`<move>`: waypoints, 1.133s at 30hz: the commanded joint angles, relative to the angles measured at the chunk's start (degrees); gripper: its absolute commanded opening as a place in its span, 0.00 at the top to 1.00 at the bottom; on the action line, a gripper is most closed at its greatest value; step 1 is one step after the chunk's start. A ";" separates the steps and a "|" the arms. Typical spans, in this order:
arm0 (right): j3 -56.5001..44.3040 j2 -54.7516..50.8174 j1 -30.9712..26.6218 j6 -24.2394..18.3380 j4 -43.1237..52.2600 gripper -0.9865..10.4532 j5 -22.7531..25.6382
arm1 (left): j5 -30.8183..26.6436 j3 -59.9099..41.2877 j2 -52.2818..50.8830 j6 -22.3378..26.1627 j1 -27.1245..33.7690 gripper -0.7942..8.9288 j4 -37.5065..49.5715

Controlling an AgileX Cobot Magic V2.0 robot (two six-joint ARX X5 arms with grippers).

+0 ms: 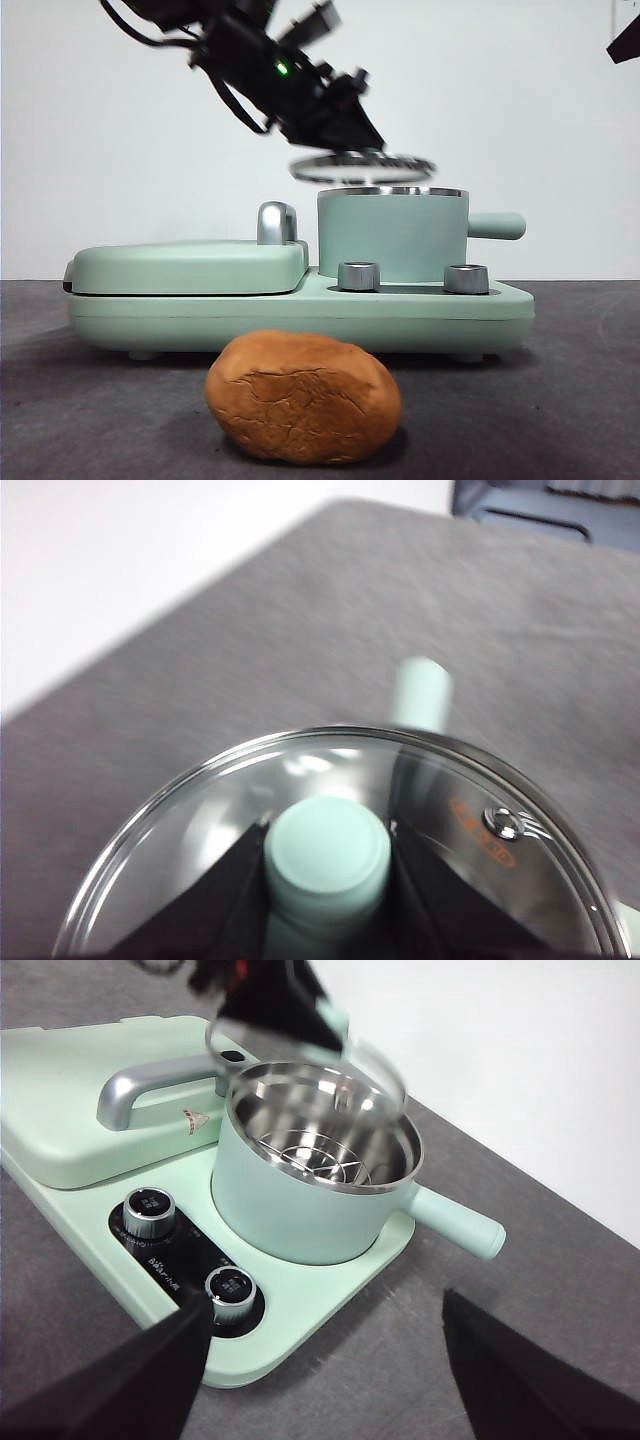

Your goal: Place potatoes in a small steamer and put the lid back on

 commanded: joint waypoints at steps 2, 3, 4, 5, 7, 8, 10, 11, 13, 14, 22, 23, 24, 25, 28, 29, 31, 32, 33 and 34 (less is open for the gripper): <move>1.01 0.17 0.22 0.66 0.50 0.60 0.11 | 0.11 1.38 -4.83 0.50 0.81 0.90 0.90; 1.01 0.17 0.22 0.66 0.50 0.60 0.11 | 0.11 1.38 -5.95 0.48 0.98 0.90 0.15; 1.01 0.17 0.22 0.66 0.50 0.60 0.11 | 0.11 1.38 -7.23 0.39 1.29 0.90 -0.96; 1.01 0.17 0.22 0.66 0.50 0.60 0.09 | 0.11 1.38 -8.76 -0.02 1.66 0.90 -2.40; 1.01 0.17 0.22 0.66 0.50 0.60 0.09 | 0.11 1.38 -11.43 -0.37 2.10 0.90 -5.42; 1.01 0.17 0.24 0.66 0.50 0.60 0.09 | 0.11 1.38 -13.16 -0.37 2.45 0.90 -7.61; 1.01 0.17 0.24 0.68 0.50 0.60 0.09 | 0.11 1.38 -16.09 -0.35 3.26 0.90 -11.43; 1.01 0.17 0.24 0.68 0.50 0.60 0.09 | 0.09 1.36 -17.53 -0.35 3.76 0.90 -13.35; 1.03 0.17 0.39 0.68 0.50 0.60 0.07 | 0.11 1.31 -20.24 -0.35 4.70 0.90 -17.11; 1.01 0.17 0.66 0.68 0.52 0.60 0.09 | 0.11 1.27 -21.57 -0.35 5.29 0.90 -19.08; 1.01 0.17 4.74 2.14 0.48 0.60 0.13 | -0.11 -5.92 -32.98 -1.64 9.77 0.90 -24.33; 1.01 0.17 5.40 2.23 0.33 0.60 0.13 | -0.46 -8.02 -34.80 -1.79 10.21 0.90 -24.22; 1.01 0.17 5.97 2.45 0.17 0.60 0.13 | -1.11 -9.99 -36.41 -2.01 10.51 0.90 -24.15; 1.01 0.20 6.71 3.06 -0.11 0.60 0.11 | -1.77 -12.46 -38.47 -2.25 10.80 0.90 -23.89; 1.03 0.83 9.31 3.41 -1.38 0.60 0.11 | -2.99 -20.24 -44.44 -4.55 11.56 0.90 -22.05; 1.09 1.22 10.49 3.41 -1.88 0.60 0.13 | -3.10 -23.04 -46.60 -5.73 11.82 0.90 -21.33; 1.31 2.47 13.00 3.32 -2.54 0.60 0.13 | -3.28 -27.71 -50.36 -8.00 12.41 0.90 -20.76; 1.40 3.32 14.49 3.17 -2.73 0.60 0.15 | -3.34 -30.03 -52.30 -9.29 12.72 0.90 -20.76; 1.55 4.33 16.06 3.15 -2.91 0.60 0.26 | -3.37 -32.20 -54.21 -10.34 12.96 0.90 -20.81; 1.75 5.33 17.46 3.13 -3.19 0.60 0.66 | -3.50 -33.90 -55.84 -11.04 13.14 0.90 -20.83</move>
